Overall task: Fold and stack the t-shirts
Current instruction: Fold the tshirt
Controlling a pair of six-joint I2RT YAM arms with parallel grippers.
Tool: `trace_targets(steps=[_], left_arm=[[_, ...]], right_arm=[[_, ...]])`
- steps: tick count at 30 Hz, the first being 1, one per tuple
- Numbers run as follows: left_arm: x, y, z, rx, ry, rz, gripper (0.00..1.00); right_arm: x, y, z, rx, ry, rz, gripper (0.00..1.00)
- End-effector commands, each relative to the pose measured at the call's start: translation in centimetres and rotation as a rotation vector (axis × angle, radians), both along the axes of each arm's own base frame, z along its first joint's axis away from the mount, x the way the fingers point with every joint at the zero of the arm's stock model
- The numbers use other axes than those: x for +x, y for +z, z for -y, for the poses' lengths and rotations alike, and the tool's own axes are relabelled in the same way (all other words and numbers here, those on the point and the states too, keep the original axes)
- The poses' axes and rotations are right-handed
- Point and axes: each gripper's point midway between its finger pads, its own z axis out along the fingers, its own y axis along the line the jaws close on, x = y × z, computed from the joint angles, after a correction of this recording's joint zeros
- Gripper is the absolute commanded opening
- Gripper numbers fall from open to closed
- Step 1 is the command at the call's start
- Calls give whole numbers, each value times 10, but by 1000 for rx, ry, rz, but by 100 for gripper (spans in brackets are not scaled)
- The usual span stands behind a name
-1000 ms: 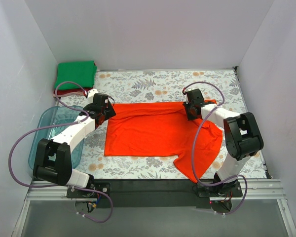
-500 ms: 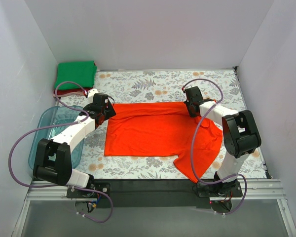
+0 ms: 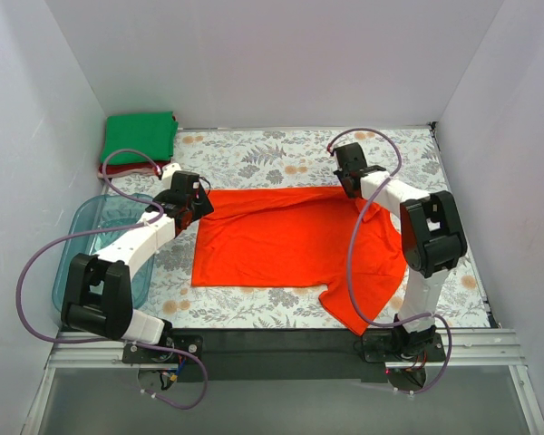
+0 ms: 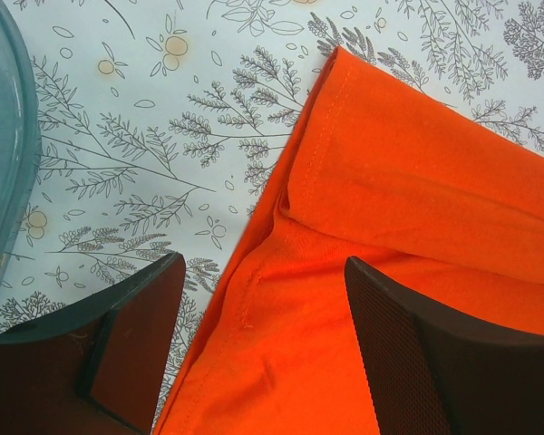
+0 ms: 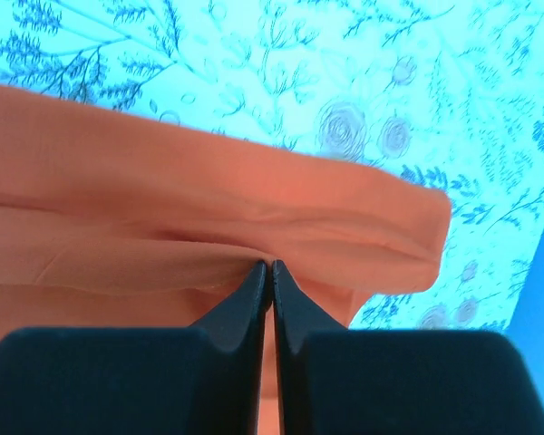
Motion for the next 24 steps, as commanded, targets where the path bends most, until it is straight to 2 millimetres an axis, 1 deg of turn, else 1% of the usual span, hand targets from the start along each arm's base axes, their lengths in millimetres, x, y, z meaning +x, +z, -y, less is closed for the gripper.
trace_targets(steps=[1, 3, 4, 7, 8, 9, 10, 11, 14, 15, 17, 18, 19, 20, 21, 22, 24], left_arm=[[3, 4, 1, 6, -12, 11, 70], [4, 4, 2, 6, -14, 11, 70], [4, 3, 2, 6, -16, 9, 70], [4, 2, 3, 5, -21, 5, 70], [4, 1, 3, 4, -22, 0, 70], [4, 1, 4, 2, -23, 1, 70], [4, 0, 4, 2, -24, -2, 70], [4, -1, 4, 1, -27, -5, 70], [4, -1, 5, -3, -31, -7, 70], [4, -1, 6, -4, -35, -8, 70], [4, -2, 6, -5, -37, -10, 70], [4, -2, 7, -7, -38, -9, 70], [4, -2, 7, -8, -39, -11, 70], [4, -2, 7, -10, -39, -10, 70], [4, -1, 8, -13, -41, -9, 70], [4, -1, 8, -14, -42, -9, 70], [4, -2, 8, -13, -42, -12, 70]], right_arm=[[21, 19, 9, -77, 21, 47, 12], [27, 18, 13, -96, 24, 44, 16], [28, 17, 18, -99, 16, 39, 17], [35, 12, 21, -68, 16, 31, 19], [36, 9, 16, -44, 34, 20, 20], [33, 3, 16, -44, 36, -7, 21], [37, 7, 14, -32, 34, -3, 21], [36, 6, 11, -10, 25, -15, 21], [29, 7, -10, 108, 62, -31, 21], [28, 16, -12, 133, 62, -15, 22], [20, 19, -21, 180, 79, -19, 22], [17, 29, -23, 194, 81, 1, 22], [14, 33, -28, 194, 93, 8, 22], [9, 32, -31, 193, 101, 4, 22], [7, 40, -34, 195, 117, 21, 22], [4, 42, -40, 194, 133, 25, 22], [-2, 44, -41, 192, 147, 36, 22]])
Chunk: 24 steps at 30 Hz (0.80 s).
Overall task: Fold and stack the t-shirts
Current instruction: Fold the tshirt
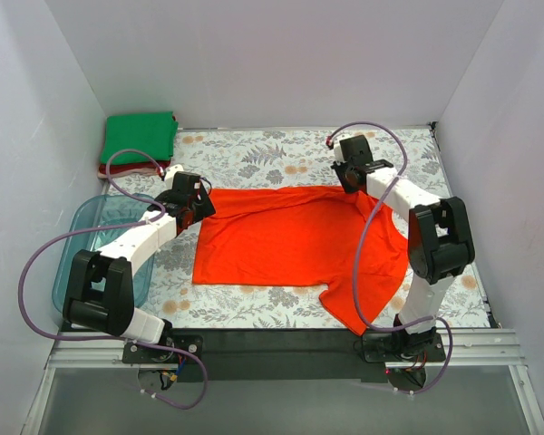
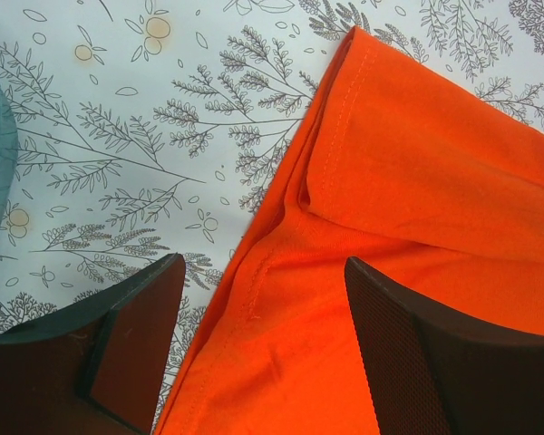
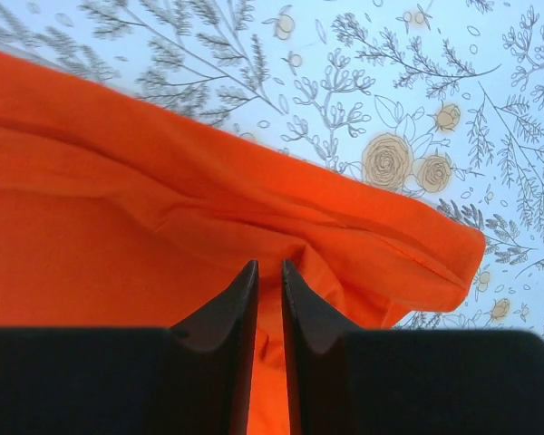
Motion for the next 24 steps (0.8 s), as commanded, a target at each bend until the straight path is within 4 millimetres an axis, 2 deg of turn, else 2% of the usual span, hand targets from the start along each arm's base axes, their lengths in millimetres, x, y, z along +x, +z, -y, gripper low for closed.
trace_targets(steps=[1, 6, 10, 14, 17, 24], left_arm=[[5, 8, 2, -2, -10, 23, 70], [5, 7, 2, 1, -9, 18, 70], [5, 7, 3, -4, -13, 19, 70], [5, 6, 3, -4, -15, 13, 70], [4, 5, 4, -6, -18, 11, 70], [5, 6, 4, -6, -18, 11, 70]], right_arm=[[-7, 24, -17, 50, 42, 64, 22], [-24, 10, -28, 60, 132, 16, 22], [-39, -15, -26, 21, 138, -36, 22], [-36, -26, -12, -47, 90, -30, 23], [-33, -32, -10, -77, 78, -30, 24], [-22, -31, 0, -168, 32, 23, 29]])
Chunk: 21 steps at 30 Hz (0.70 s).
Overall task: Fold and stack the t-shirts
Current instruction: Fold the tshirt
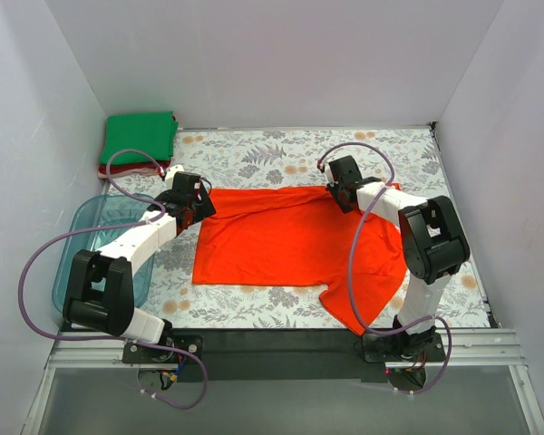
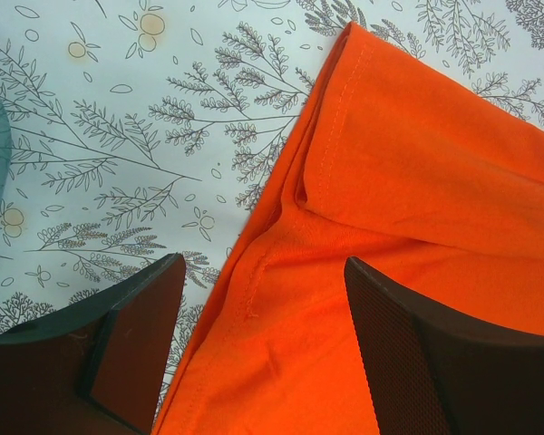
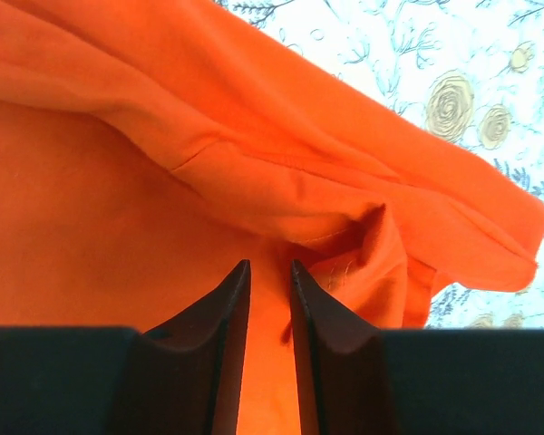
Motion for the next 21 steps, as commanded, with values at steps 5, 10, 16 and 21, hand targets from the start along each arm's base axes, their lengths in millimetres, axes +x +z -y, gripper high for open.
trace_targets(steps=[5, 10, 16, 21], left_arm=[[5, 6, 1, 4, -9, 14, 70], [5, 6, 1, 4, -9, 14, 70], [5, 5, 1, 6, -10, 12, 70], [5, 5, 1, 6, -10, 11, 70]], right_arm=[[22, 6, 6, -70, -29, 89, 32], [30, 5, 6, -89, -44, 99, 33], [36, 3, 9, -118, -54, 112, 31], [40, 9, 12, -137, -69, 140, 28]])
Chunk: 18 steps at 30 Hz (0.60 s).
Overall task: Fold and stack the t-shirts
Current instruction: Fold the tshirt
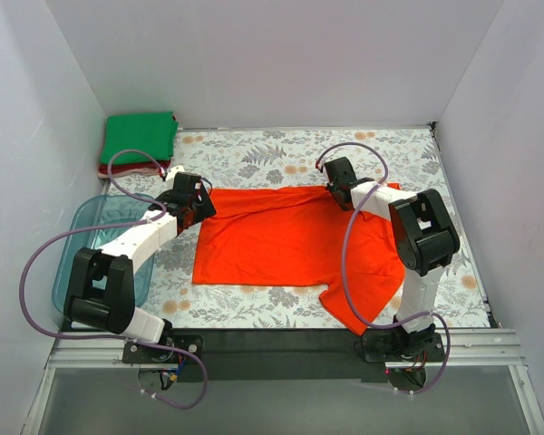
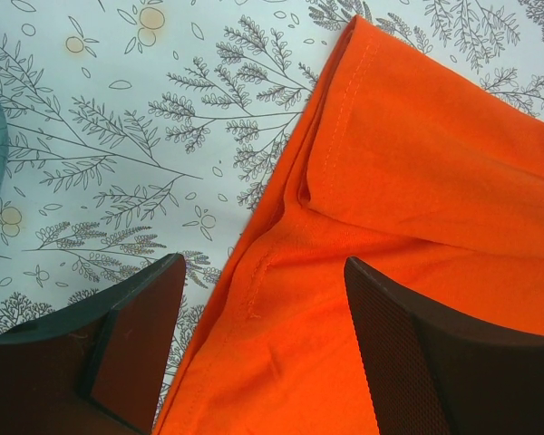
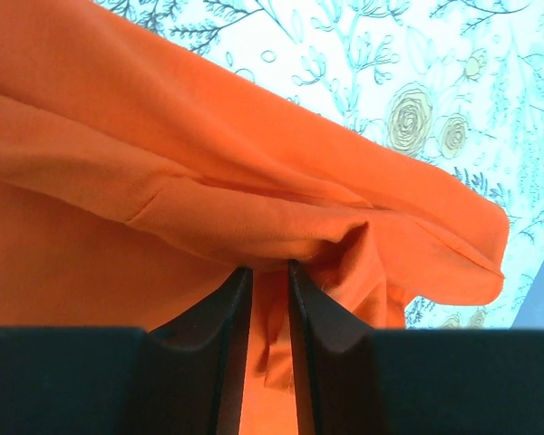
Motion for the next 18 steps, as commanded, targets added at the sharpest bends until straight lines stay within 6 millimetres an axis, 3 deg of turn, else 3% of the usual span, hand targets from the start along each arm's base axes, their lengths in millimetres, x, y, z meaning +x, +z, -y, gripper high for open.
trace_targets(steps=[1, 10, 16, 18], left_arm=[[4, 8, 1, 3, -10, 19, 70], [4, 8, 1, 7, -9, 18, 70], [5, 8, 1, 7, -9, 19, 70], [5, 8, 1, 4, -11, 19, 70]], right_arm=[[21, 22, -4, -11, -14, 98, 28], [22, 17, -7, -11, -3, 89, 23], [20, 18, -9, -10, 2, 90, 4], [15, 22, -11, -4, 13, 91, 1]])
